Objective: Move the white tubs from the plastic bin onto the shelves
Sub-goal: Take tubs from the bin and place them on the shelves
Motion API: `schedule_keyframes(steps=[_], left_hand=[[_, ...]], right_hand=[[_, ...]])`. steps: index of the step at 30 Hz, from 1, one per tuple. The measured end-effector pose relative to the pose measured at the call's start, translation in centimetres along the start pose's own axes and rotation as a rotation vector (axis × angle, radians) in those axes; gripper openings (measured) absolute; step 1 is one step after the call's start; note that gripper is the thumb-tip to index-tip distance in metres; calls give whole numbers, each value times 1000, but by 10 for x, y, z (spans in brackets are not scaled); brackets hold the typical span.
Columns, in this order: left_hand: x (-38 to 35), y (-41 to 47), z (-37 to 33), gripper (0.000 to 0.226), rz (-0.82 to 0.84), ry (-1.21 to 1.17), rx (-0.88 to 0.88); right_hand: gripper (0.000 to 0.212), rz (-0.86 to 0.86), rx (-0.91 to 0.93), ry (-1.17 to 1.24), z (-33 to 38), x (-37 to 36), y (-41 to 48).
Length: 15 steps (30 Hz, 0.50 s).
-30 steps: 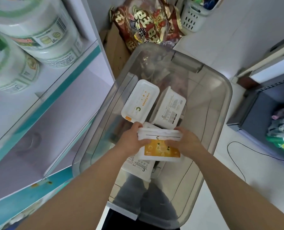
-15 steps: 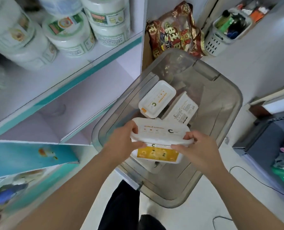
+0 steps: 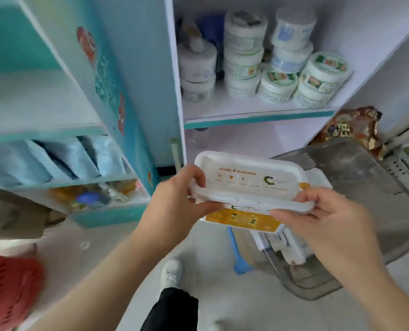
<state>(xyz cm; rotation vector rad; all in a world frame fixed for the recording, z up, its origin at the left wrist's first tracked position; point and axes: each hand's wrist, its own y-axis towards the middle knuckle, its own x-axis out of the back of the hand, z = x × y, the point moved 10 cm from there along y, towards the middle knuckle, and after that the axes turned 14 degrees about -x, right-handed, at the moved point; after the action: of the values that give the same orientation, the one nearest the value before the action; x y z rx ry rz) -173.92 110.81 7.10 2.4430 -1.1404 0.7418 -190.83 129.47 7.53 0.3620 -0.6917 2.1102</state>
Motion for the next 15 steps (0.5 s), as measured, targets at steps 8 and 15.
schedule_keyframes(steps=[8, 15], left_hand=[[163, -66, 100, 42, -319, 77, 163], [303, -85, 190, 37, -534, 133, 161]], right_hand=[[36, 155, 220, -50, 106, -173, -27], [30, 254, 433, 32, 209, -338, -49]])
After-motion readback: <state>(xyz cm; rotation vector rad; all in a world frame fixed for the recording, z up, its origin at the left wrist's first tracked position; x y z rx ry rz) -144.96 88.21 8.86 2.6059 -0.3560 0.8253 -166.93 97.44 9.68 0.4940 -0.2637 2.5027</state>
